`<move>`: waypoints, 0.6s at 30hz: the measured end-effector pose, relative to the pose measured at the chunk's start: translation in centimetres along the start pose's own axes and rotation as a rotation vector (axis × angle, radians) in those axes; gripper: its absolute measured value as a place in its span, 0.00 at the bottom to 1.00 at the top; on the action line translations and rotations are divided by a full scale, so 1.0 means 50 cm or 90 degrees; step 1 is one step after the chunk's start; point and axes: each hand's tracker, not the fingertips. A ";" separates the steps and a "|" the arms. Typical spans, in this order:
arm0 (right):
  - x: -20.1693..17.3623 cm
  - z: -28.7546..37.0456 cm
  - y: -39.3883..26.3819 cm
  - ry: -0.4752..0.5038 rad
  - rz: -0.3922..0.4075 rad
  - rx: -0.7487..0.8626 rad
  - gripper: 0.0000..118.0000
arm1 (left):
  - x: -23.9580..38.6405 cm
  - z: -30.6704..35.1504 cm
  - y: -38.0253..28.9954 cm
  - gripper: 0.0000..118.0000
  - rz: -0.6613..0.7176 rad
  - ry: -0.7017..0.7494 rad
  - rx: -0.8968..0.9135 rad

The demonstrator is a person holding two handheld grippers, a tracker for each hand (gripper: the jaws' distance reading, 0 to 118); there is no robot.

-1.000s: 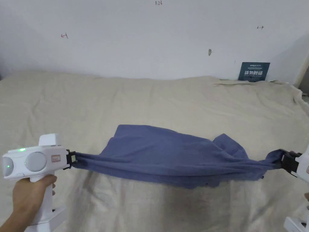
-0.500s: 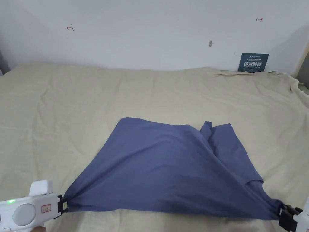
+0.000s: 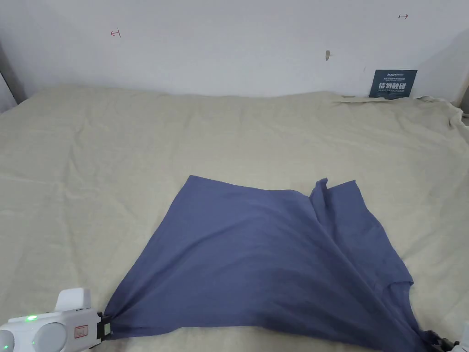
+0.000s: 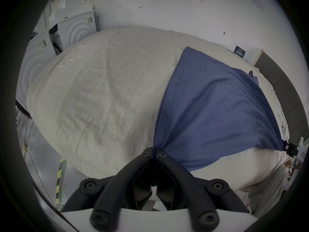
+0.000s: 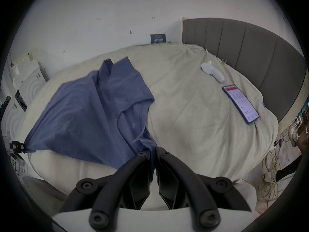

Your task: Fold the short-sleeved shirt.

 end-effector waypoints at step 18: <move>-0.073 0.126 0.084 -0.004 0.004 0.100 0.80 | 0.087 0.067 0.053 0.94 -0.031 0.002 0.059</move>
